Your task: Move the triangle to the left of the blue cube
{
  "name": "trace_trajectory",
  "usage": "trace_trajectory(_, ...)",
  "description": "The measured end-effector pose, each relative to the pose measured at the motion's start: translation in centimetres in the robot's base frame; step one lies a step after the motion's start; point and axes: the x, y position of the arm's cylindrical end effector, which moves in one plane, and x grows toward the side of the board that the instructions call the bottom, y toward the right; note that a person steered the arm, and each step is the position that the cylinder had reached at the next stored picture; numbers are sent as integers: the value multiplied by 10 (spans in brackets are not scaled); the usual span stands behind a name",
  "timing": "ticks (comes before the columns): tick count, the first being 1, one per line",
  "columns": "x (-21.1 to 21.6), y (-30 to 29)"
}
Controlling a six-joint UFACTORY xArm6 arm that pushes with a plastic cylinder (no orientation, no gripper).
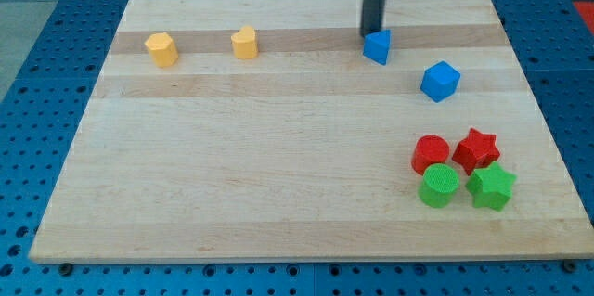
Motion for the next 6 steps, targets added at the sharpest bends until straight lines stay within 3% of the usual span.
trace_trajectory(1, 62, 5)
trace_trajectory(3, 46, -20)
trace_trajectory(4, 62, -42)
trace_trajectory(6, 94, -12)
